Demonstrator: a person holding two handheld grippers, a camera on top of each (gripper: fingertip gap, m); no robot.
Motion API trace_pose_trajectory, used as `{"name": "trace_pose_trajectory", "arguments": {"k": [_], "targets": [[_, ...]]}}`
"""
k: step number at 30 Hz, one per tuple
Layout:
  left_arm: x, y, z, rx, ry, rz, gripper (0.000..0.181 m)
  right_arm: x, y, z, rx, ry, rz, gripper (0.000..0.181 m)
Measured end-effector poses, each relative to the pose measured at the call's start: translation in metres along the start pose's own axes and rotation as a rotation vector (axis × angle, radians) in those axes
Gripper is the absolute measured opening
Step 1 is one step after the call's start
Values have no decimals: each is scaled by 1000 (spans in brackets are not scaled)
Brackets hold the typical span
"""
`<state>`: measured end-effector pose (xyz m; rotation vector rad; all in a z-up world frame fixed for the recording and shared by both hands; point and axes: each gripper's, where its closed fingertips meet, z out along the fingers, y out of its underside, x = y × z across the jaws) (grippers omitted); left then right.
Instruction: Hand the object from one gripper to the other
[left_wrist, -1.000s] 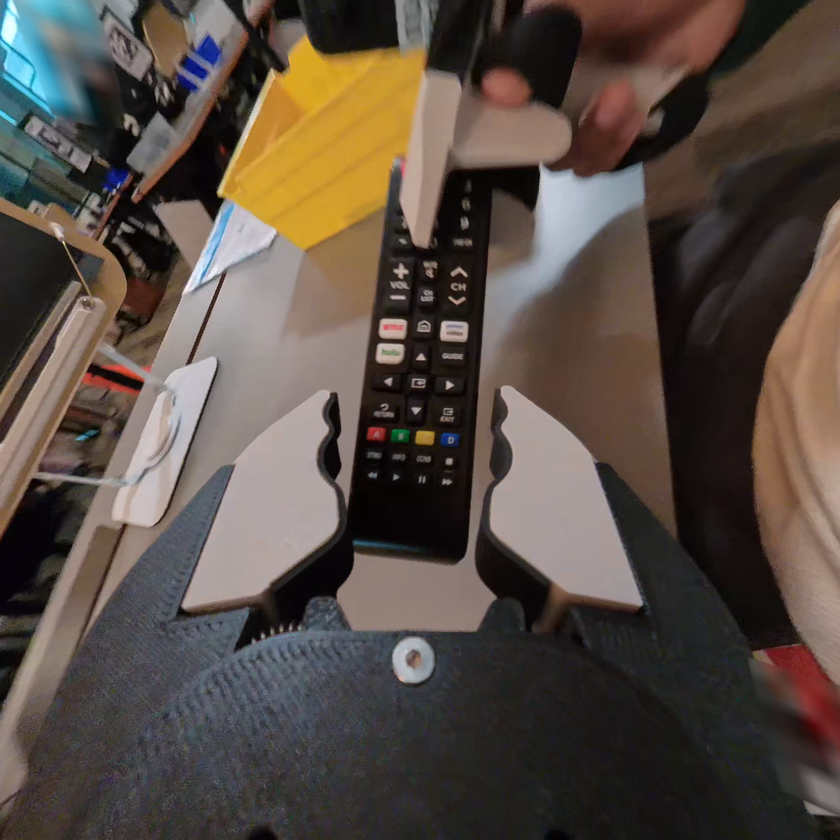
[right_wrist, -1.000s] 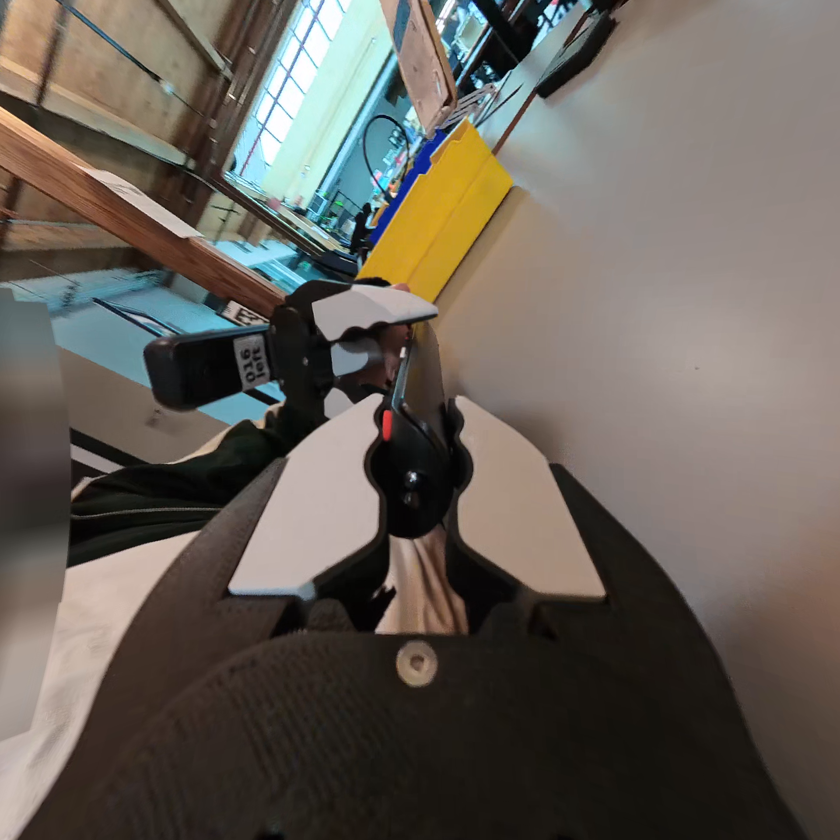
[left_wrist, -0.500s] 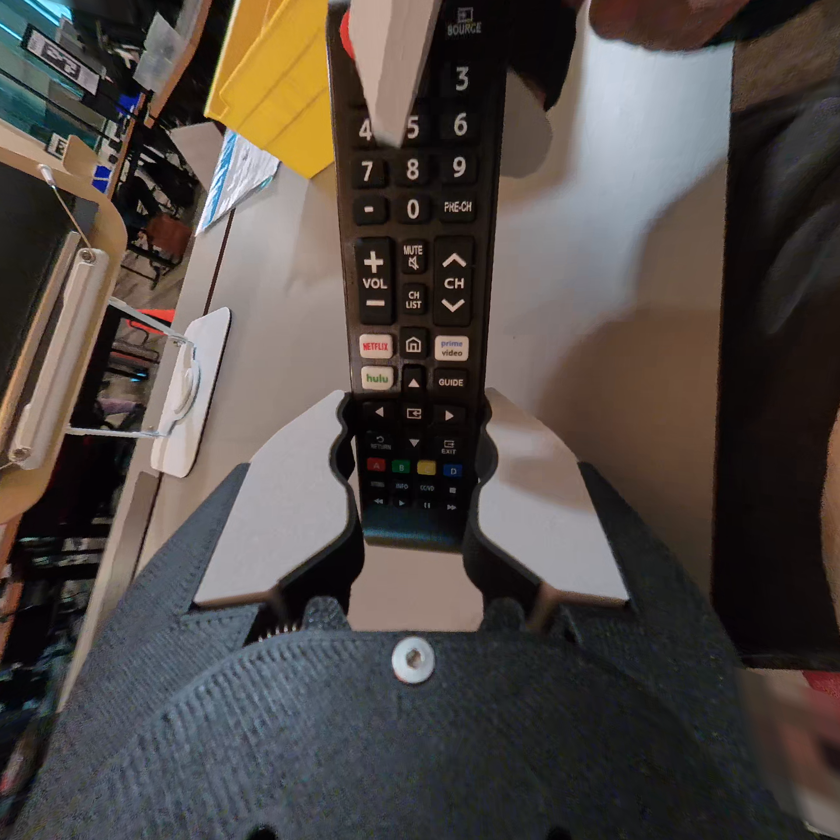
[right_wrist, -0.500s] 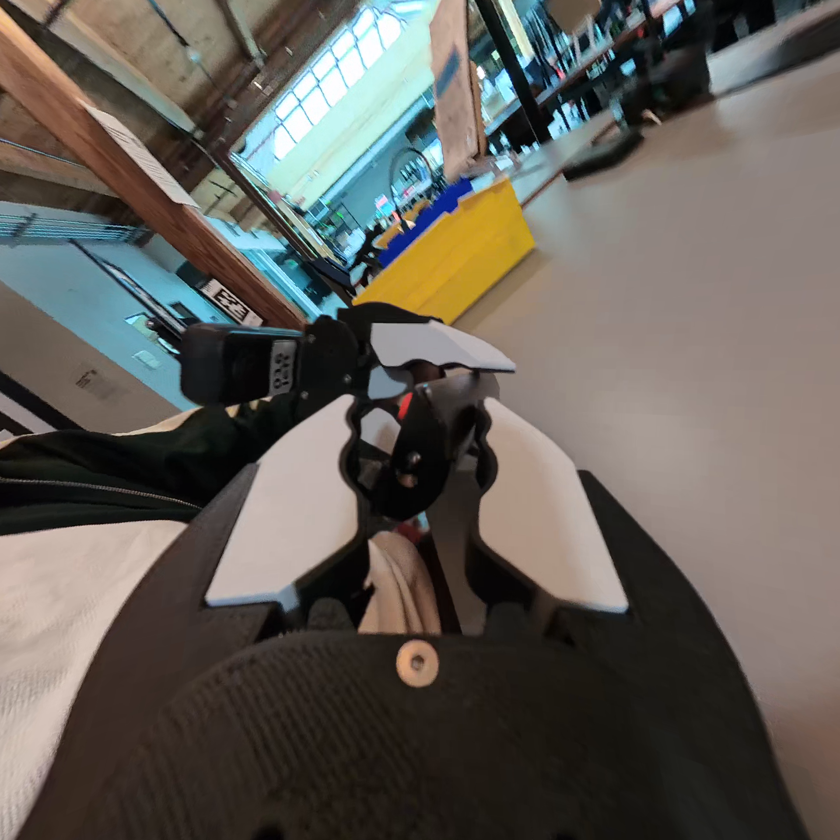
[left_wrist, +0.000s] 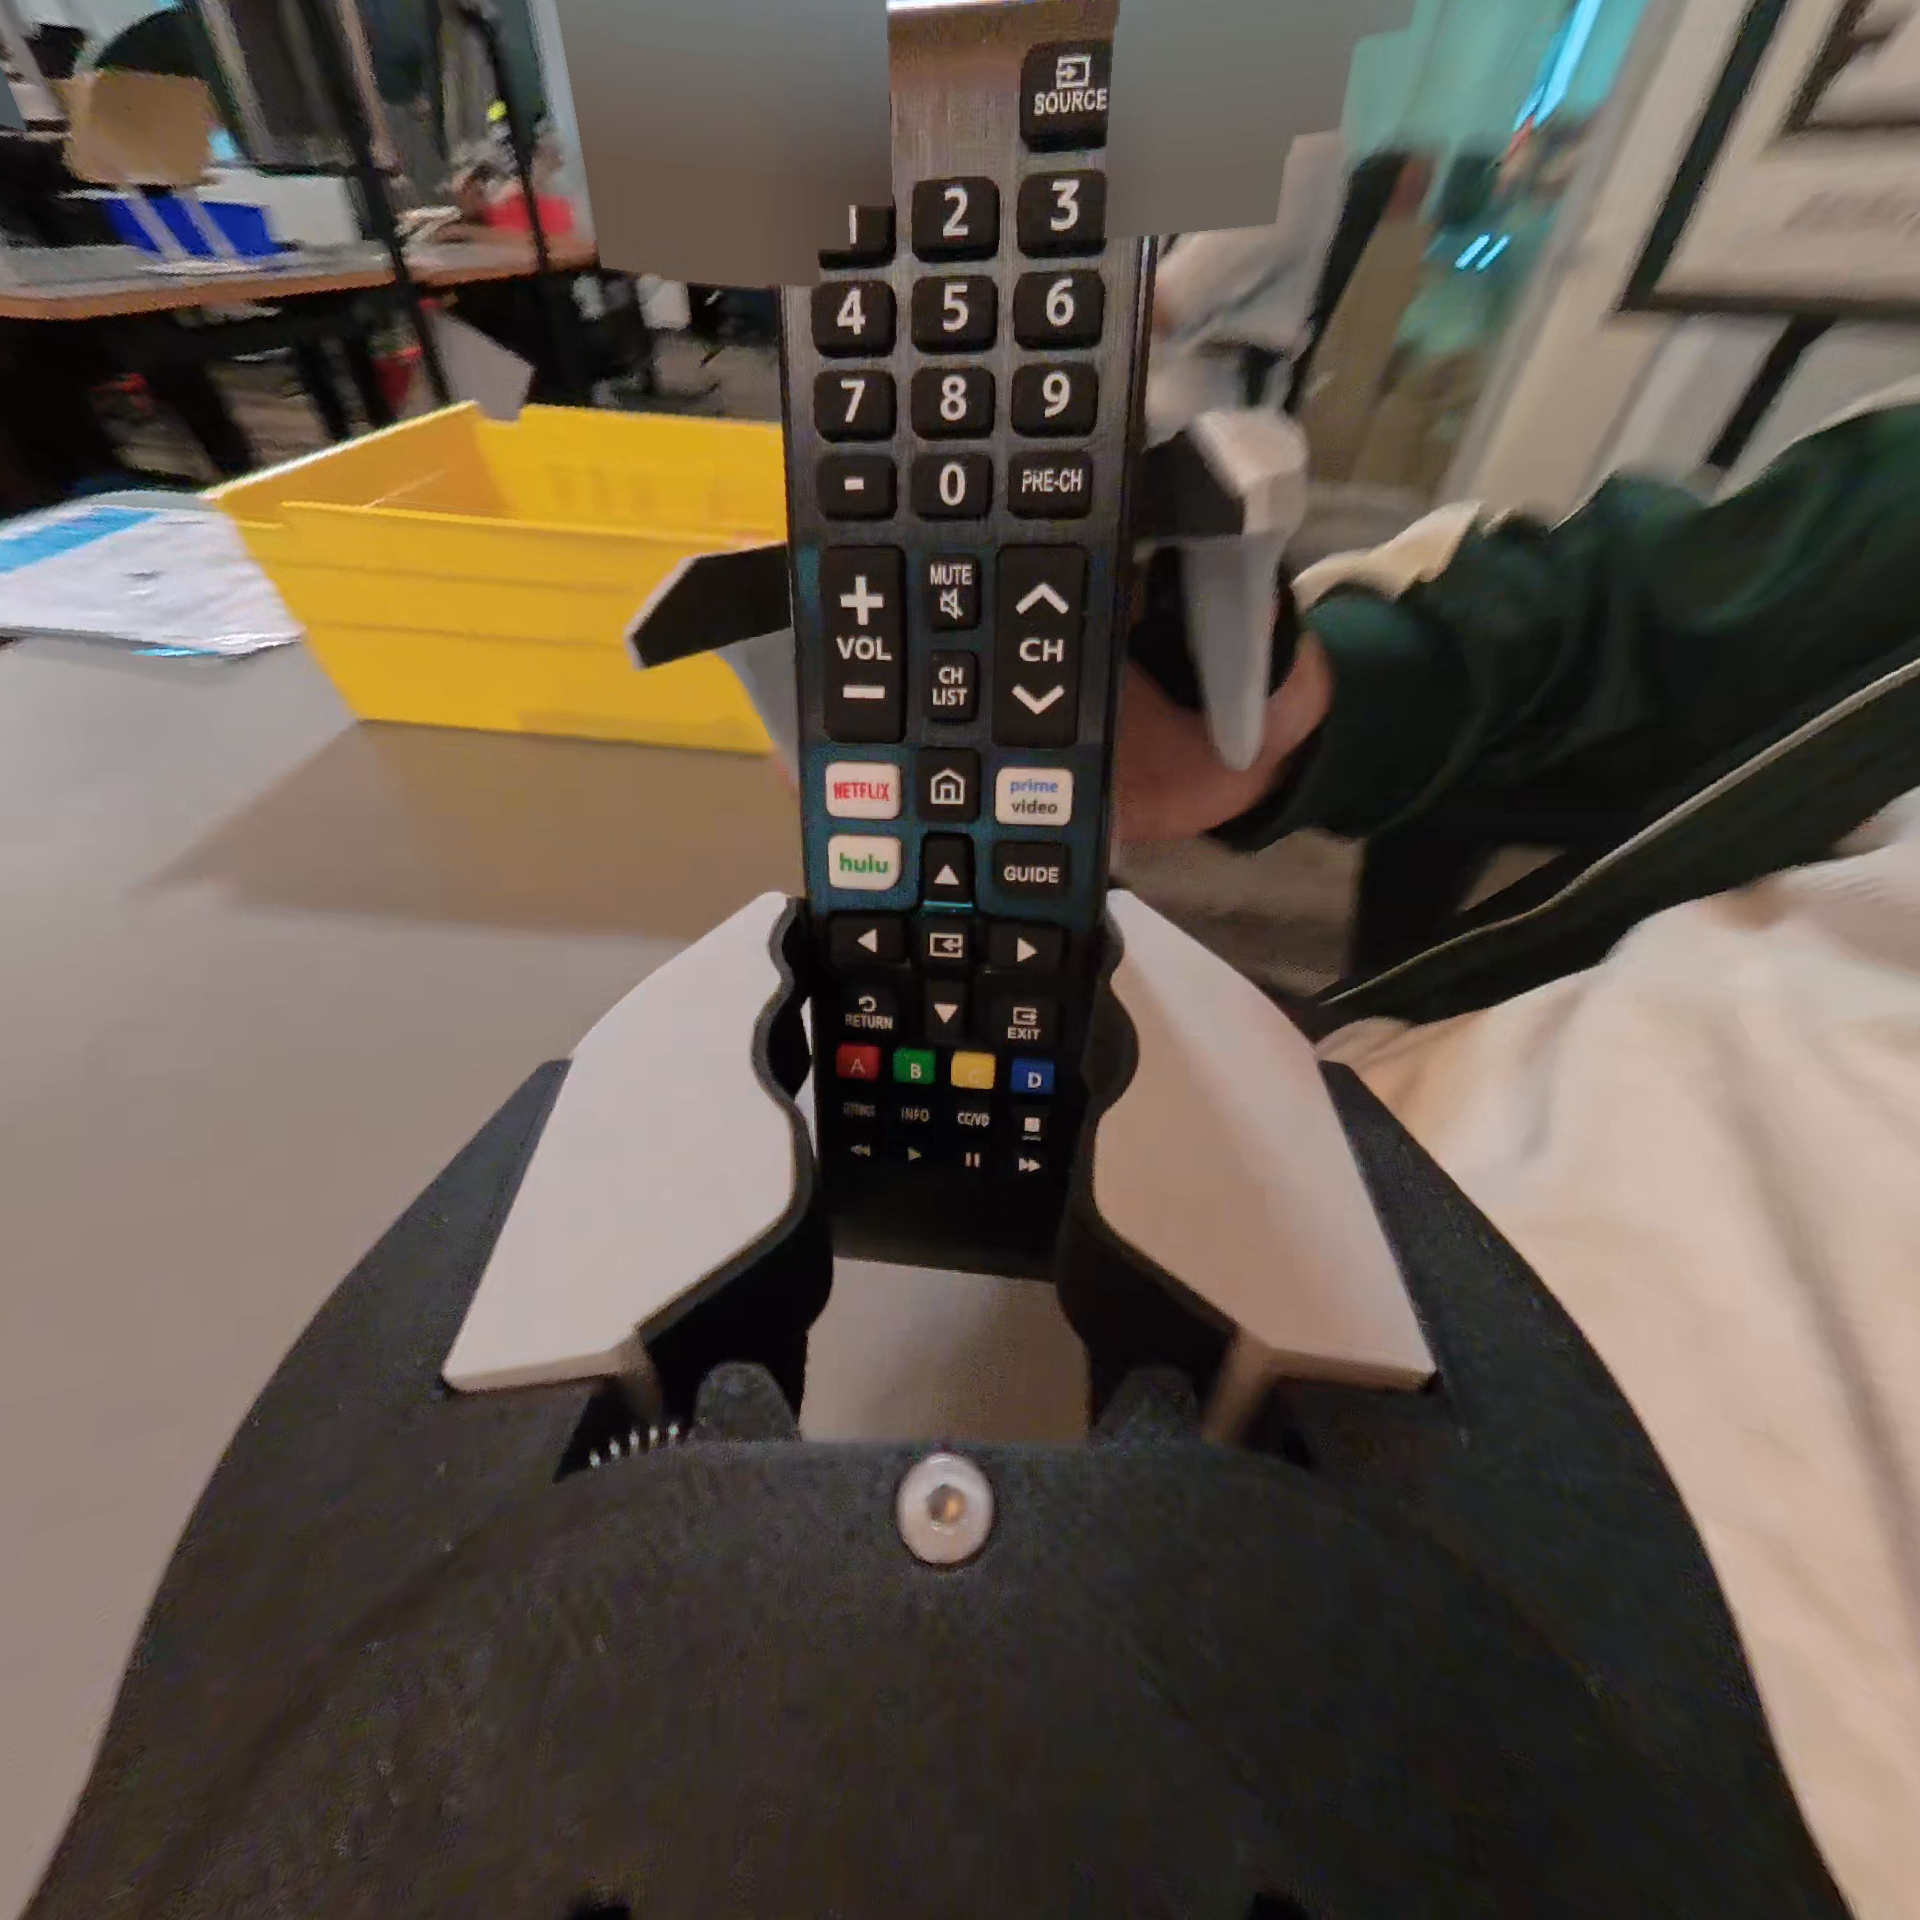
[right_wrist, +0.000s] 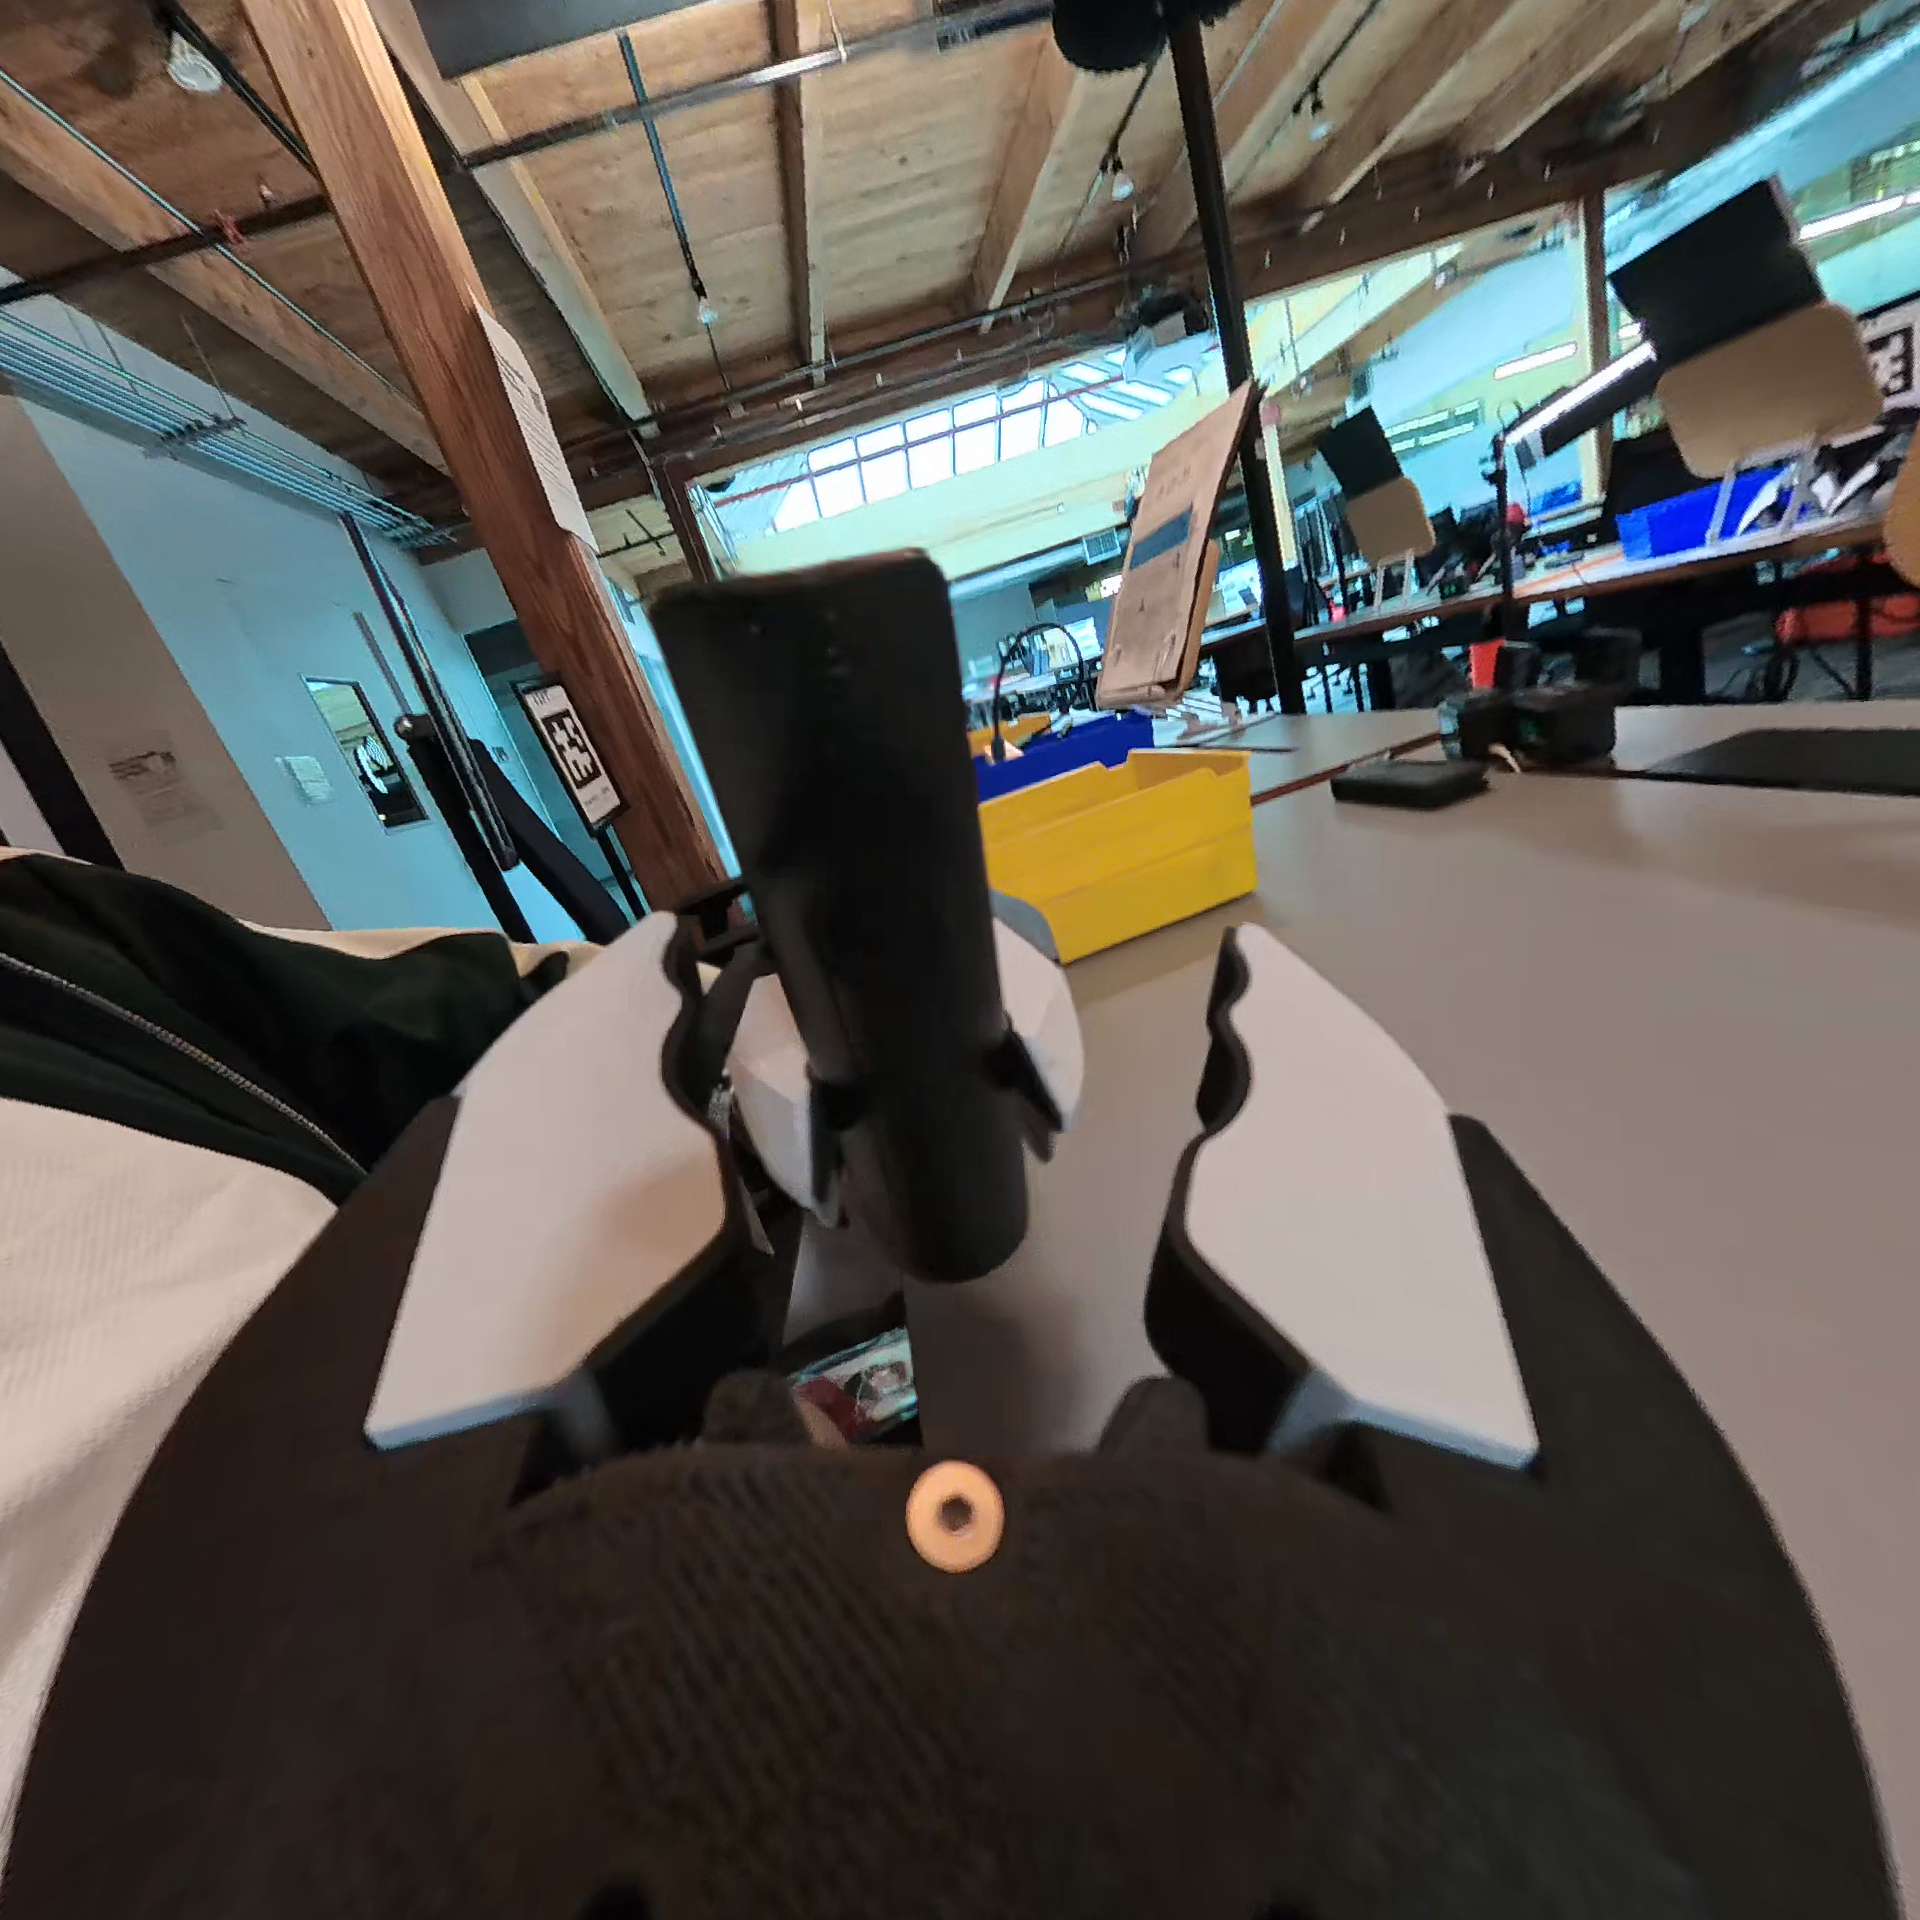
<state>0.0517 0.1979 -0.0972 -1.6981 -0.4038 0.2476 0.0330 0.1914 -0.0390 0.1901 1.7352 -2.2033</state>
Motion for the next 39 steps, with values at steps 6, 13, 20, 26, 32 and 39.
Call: {"name": "trace_pose_trajectory", "arguments": {"k": [6, 13, 20, 26, 32, 39], "targets": [[8, -18, -5, 156, 118, -162, 49, 14, -14, -8, 74, 61, 32, 95], [3, -16, 1, 181, 74, -181, 49, -1, -13, 11, 17, 49, -71, 91], [9, -15, 8, 180, 66, -154, 49, -14, 19, 27, -131, 21, -144, 53], [10, -15, 9, 193, 56, -117, 49, -15, 20, 25, -158, 19, -146, 52], [-2, -19, 6, 195, 21, -131, 96, -8, 10, 13, -136, 36, -106, 51], [-5, -39, -18, 230, 76, -187, 95, 6, 32, 5, -242, 73, -102, 51]]}}
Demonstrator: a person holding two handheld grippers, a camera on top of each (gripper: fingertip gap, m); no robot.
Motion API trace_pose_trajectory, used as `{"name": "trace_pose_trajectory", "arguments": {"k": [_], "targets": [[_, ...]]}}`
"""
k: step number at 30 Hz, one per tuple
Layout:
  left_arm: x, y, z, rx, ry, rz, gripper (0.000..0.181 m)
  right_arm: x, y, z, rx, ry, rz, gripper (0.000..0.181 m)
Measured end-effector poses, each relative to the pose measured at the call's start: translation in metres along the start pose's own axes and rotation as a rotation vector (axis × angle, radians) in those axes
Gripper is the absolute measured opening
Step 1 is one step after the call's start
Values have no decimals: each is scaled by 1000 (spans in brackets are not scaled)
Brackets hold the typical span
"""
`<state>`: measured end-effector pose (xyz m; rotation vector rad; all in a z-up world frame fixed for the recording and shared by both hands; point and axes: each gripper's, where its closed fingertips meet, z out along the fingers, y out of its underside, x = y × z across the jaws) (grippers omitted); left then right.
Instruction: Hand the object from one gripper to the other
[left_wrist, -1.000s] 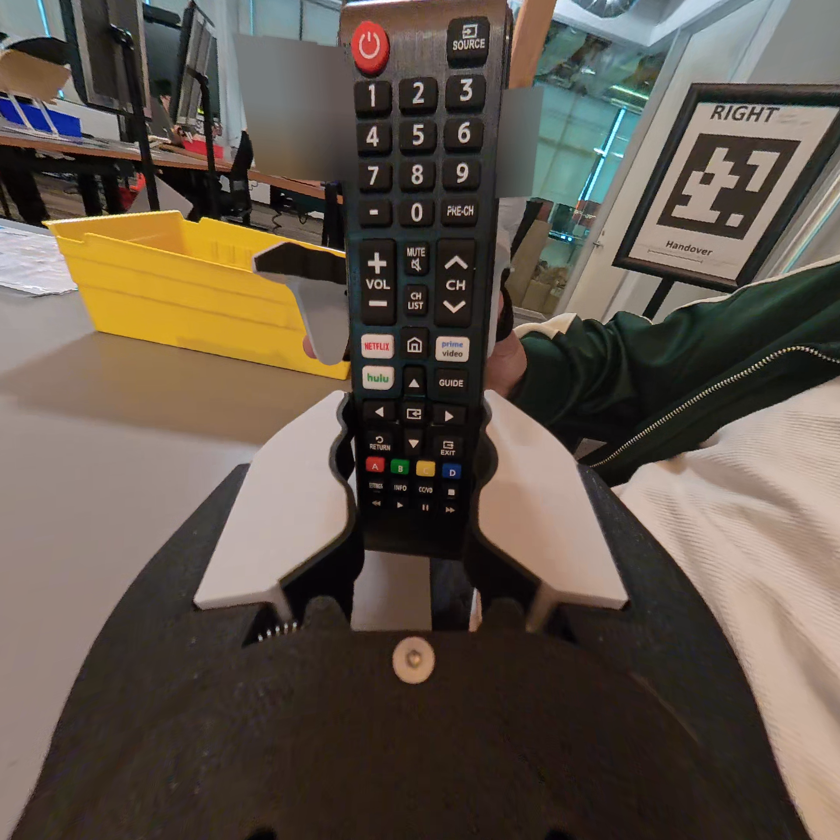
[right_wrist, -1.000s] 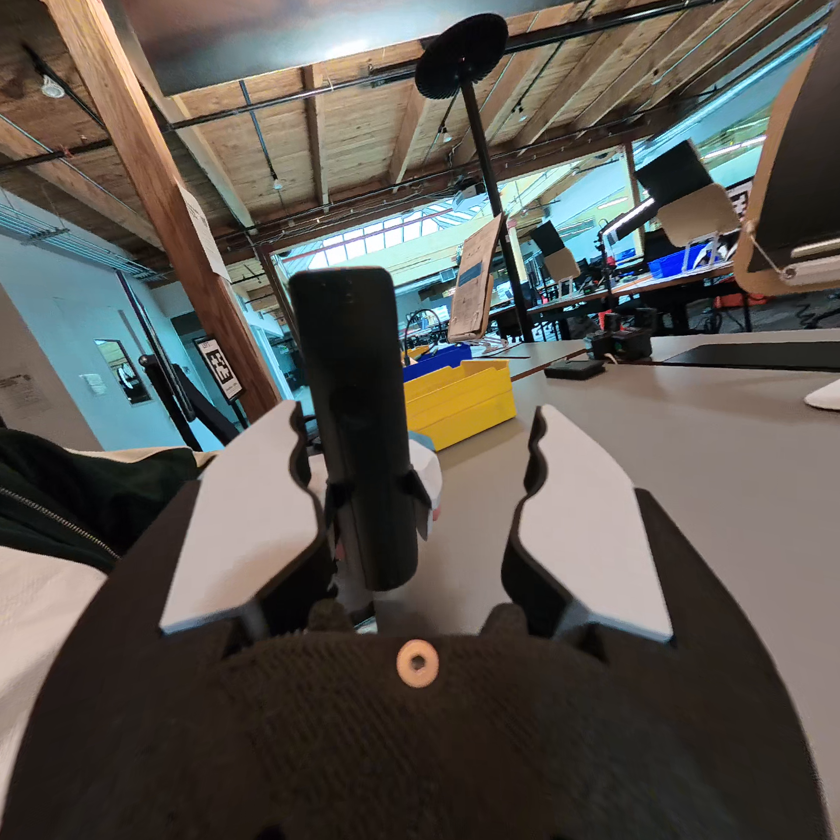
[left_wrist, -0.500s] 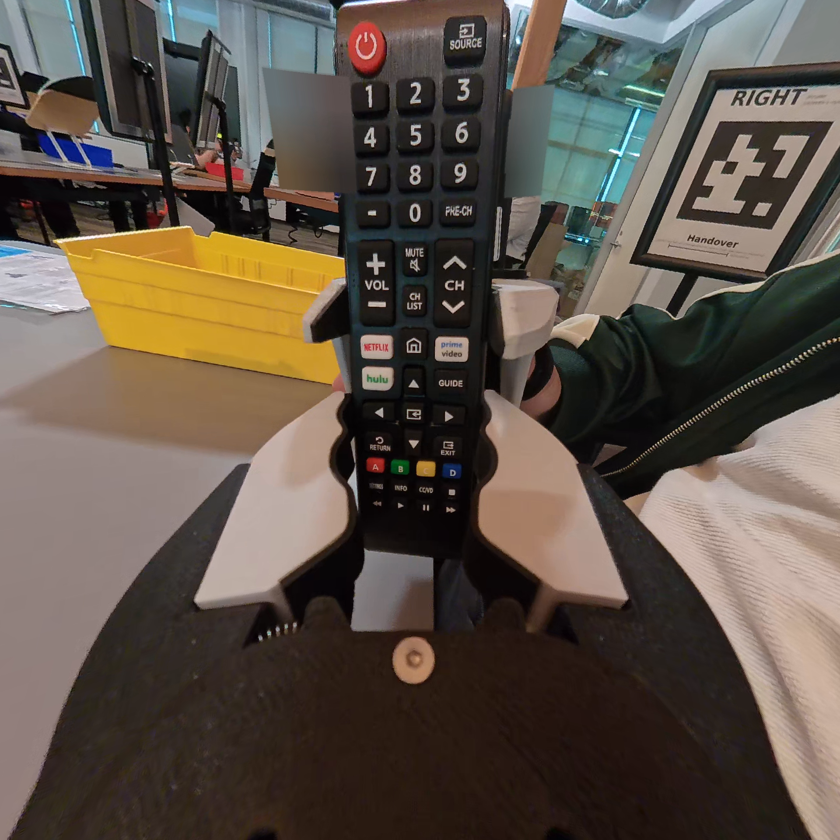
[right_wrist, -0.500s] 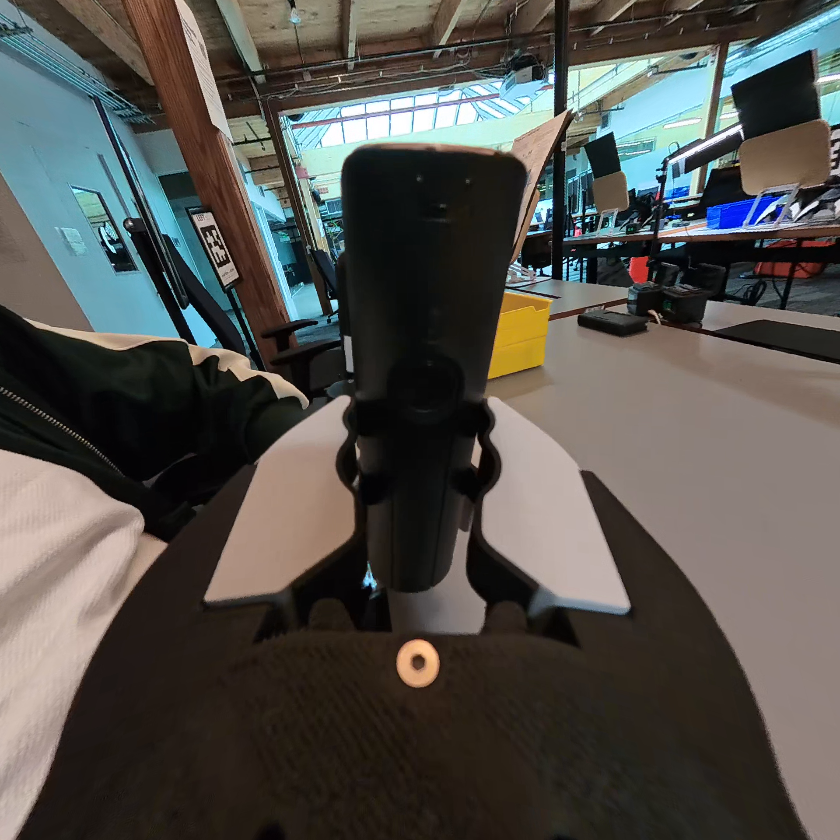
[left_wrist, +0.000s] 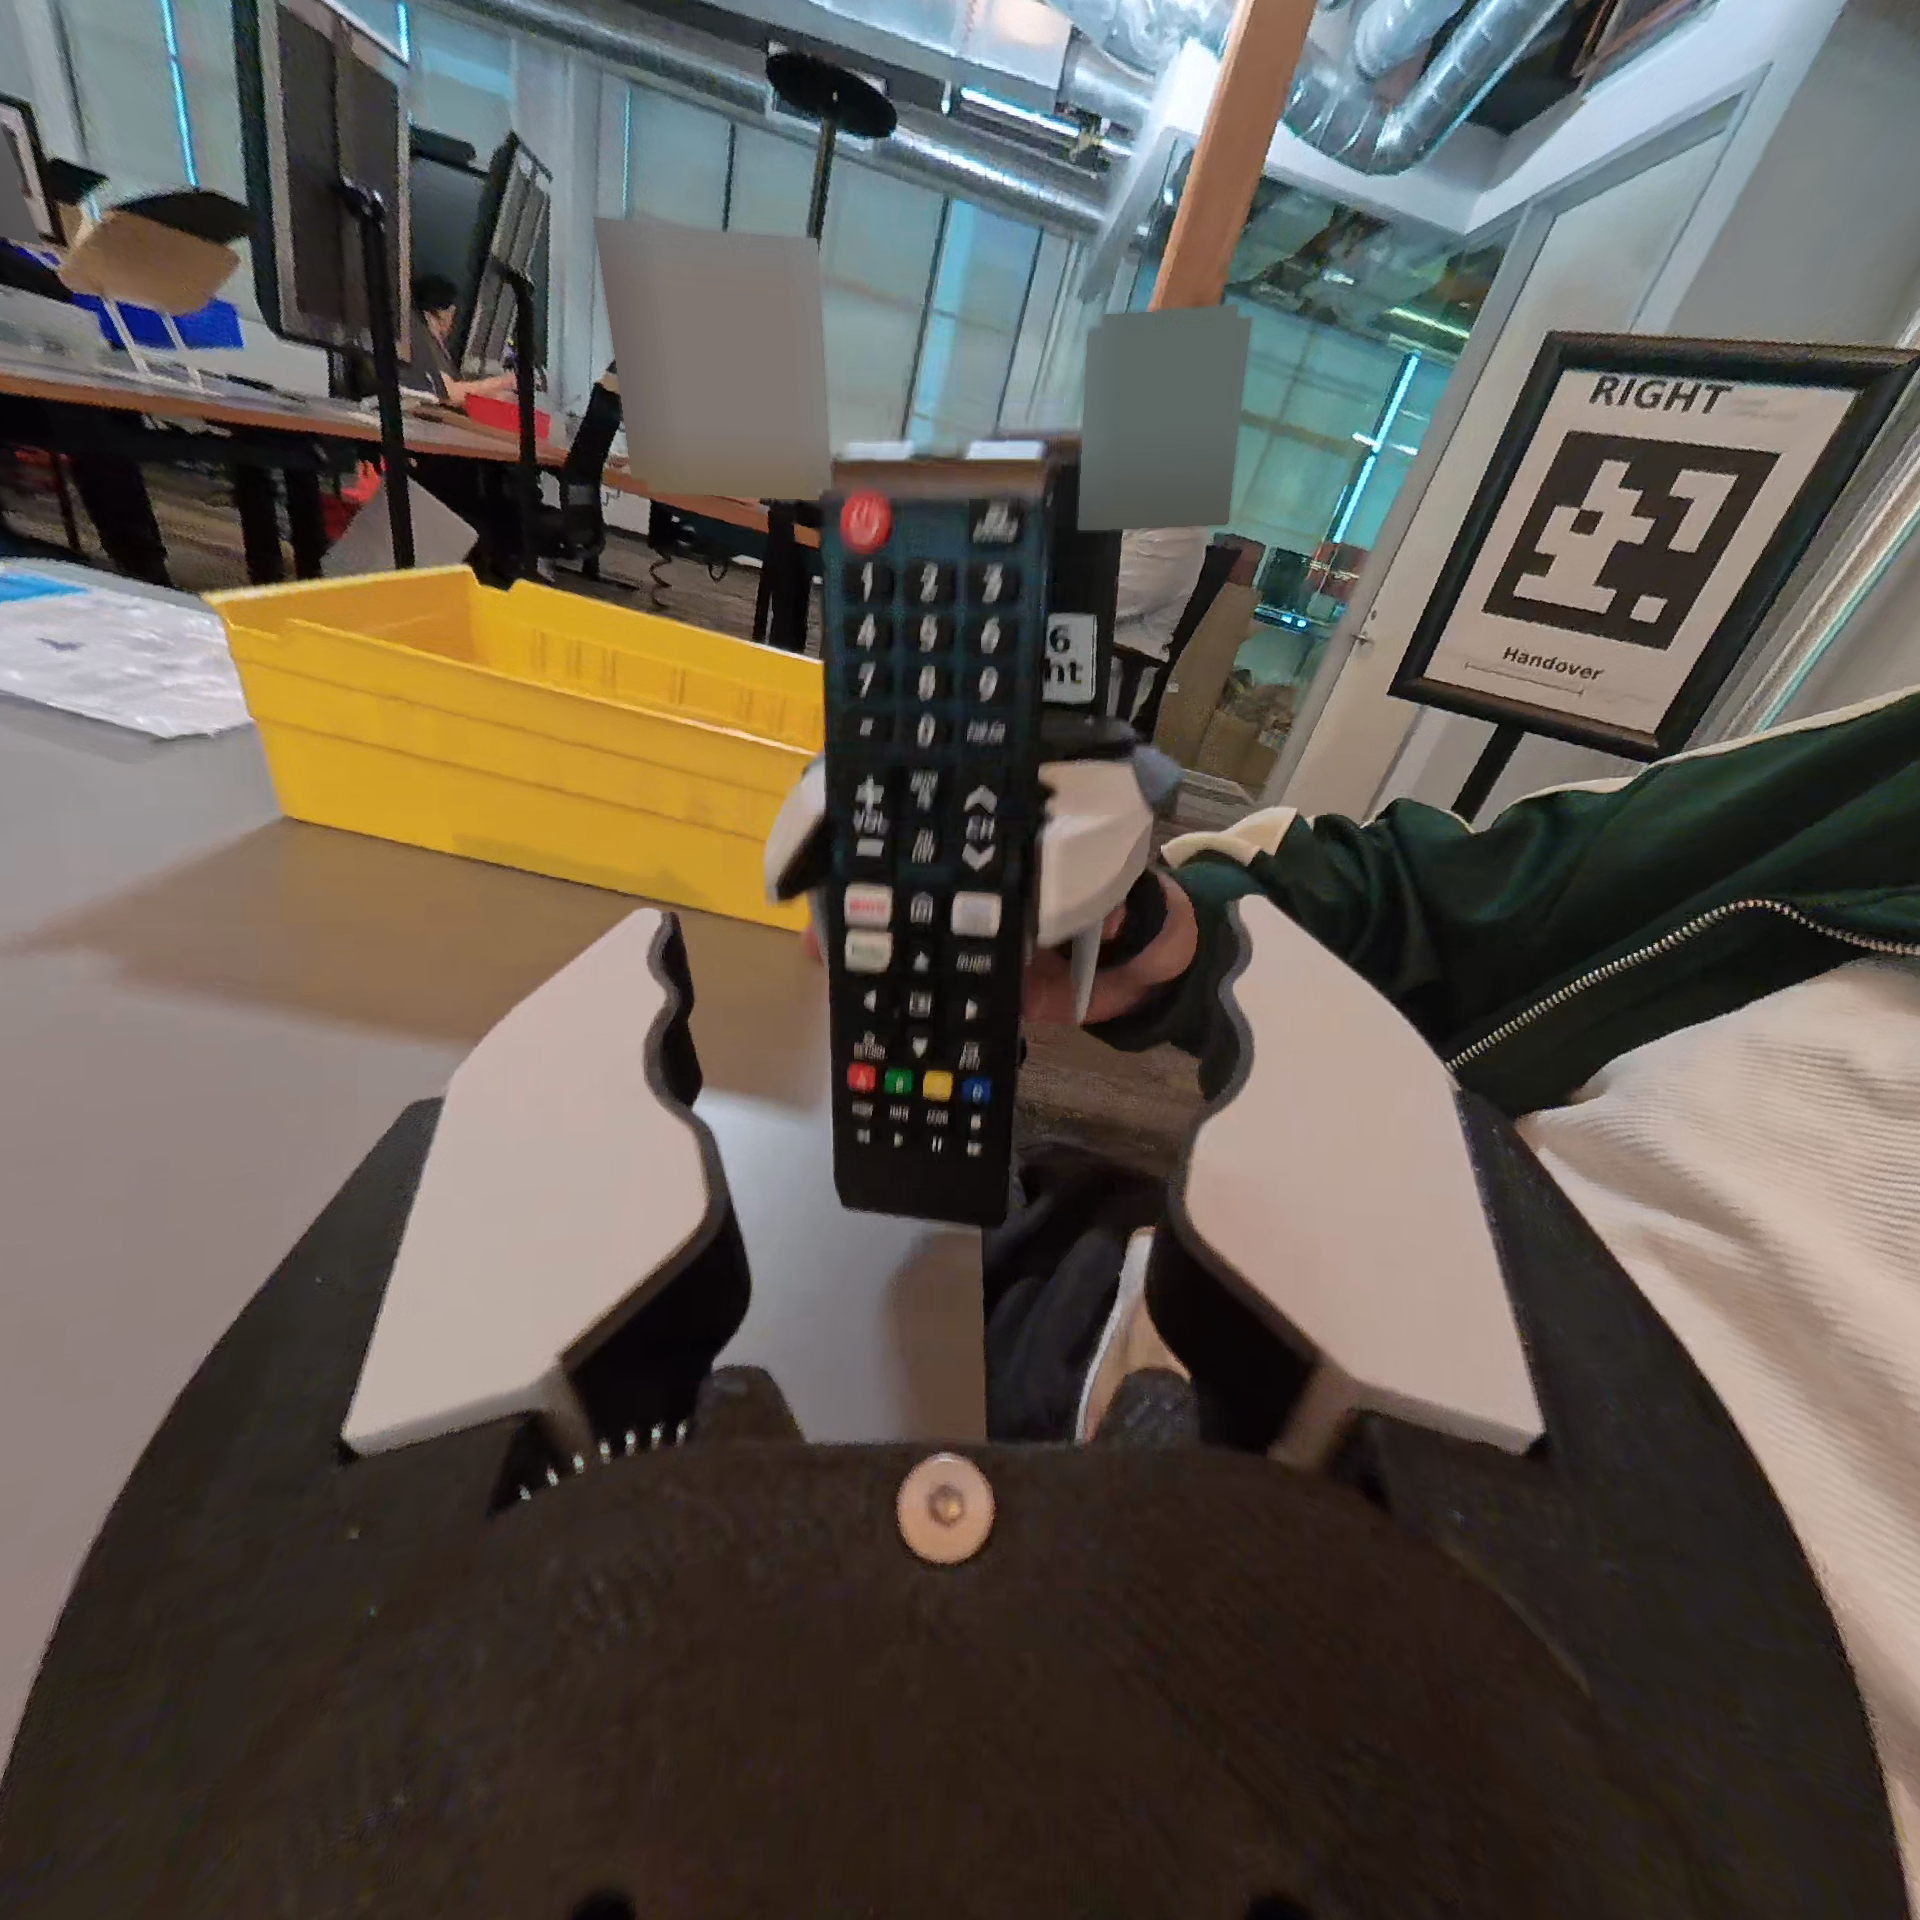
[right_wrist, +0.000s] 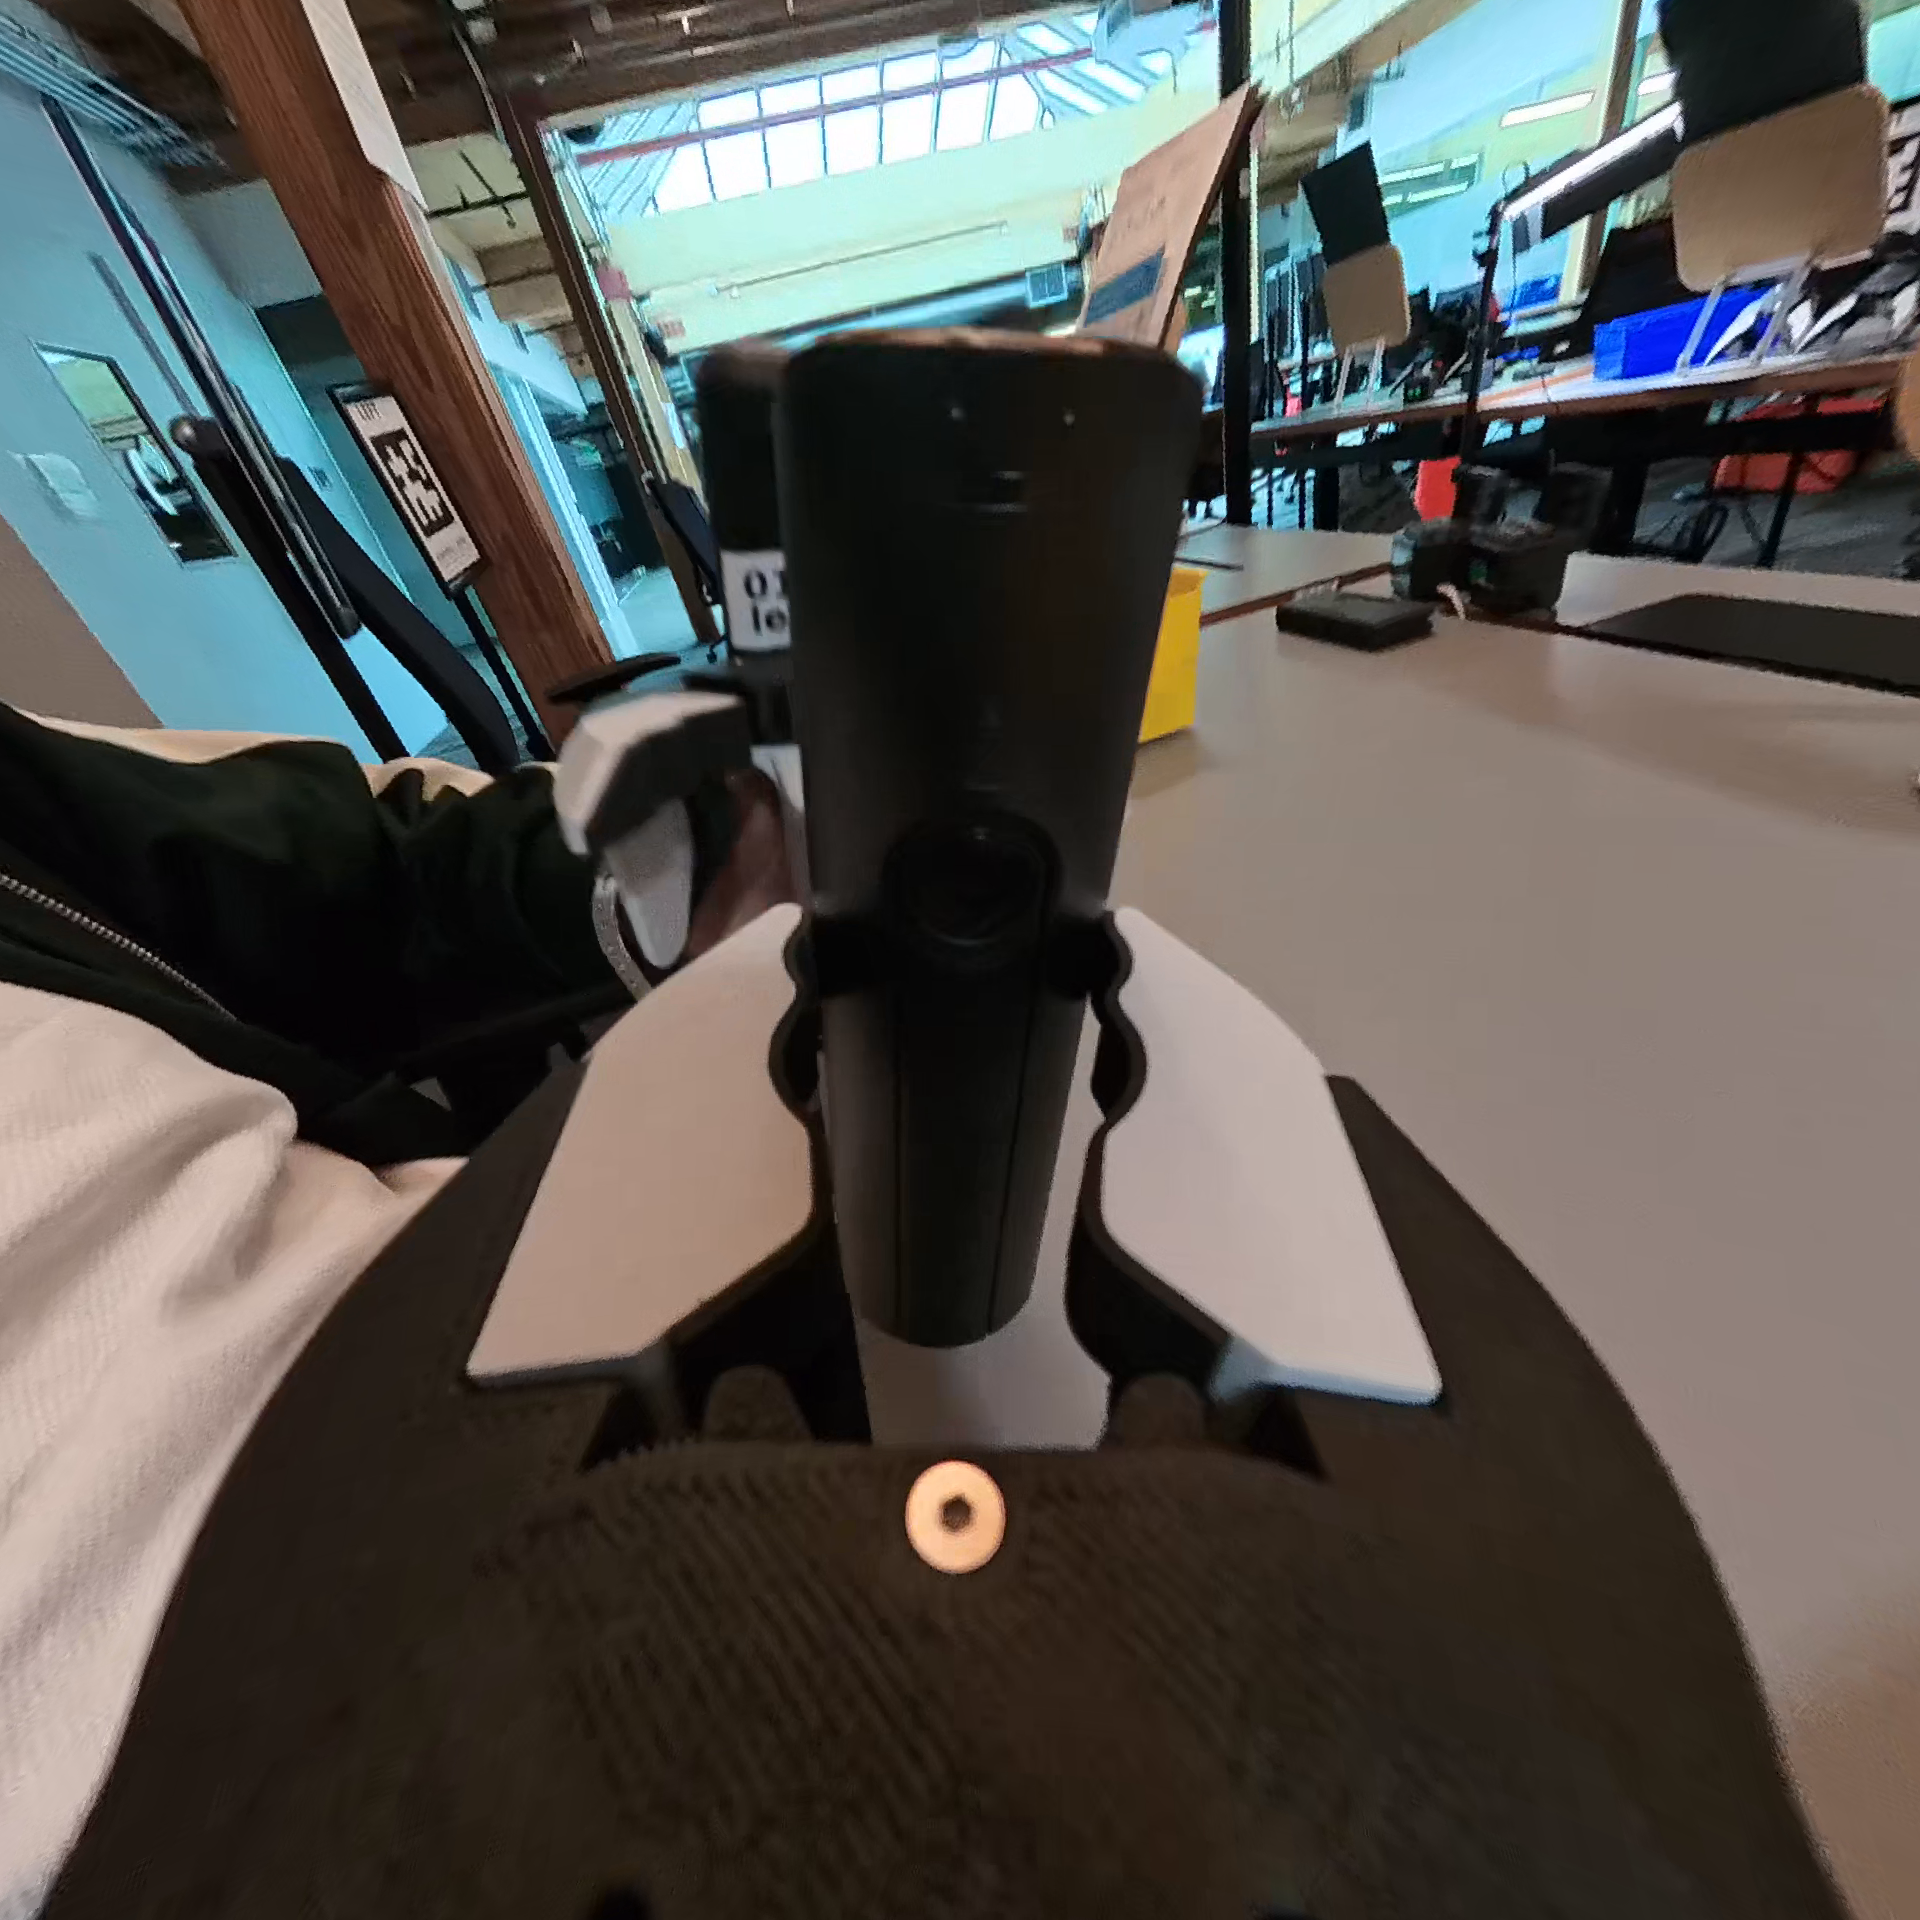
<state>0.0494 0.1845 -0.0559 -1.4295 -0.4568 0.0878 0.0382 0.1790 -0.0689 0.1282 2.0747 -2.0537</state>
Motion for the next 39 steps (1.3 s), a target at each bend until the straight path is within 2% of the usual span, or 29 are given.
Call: {"name": "trace_pose_trajectory", "arguments": {"k": [4, 8, 12, 22, 27, 36, 37, 39], "targets": [[10, -2, 6, -51, -18, 83, 93, -9, 21, 14, -49, -38, 53, 52], [16, 6, 14, -130, -51, 119, 93, -19, 34, 24, -111, -46, 11, 51], [17, 10, 16, -160, -72, 156, 81, -26, 38, 29, -133, -48, -31, 51], [16, 7, 14, -117, -42, 80, 72, -34, 40, 30, -142, -75, -43, 52], [18, 6, 13, -108, -19, 63, 51, -36, 41, 31, -143, -85, -46, 52], [12, 5, 7, -97, -38, -1, 50, -29, 39, 30, -106, -63, -11, 51], [9, 4, 6, -94, -58, 15, 50, -26, 39, 30, -97, -53, -14, 52], [4, 0, 2, -82, -110, 47, 50, -15, 37, 27, -80, 5, -4, 71]]}}
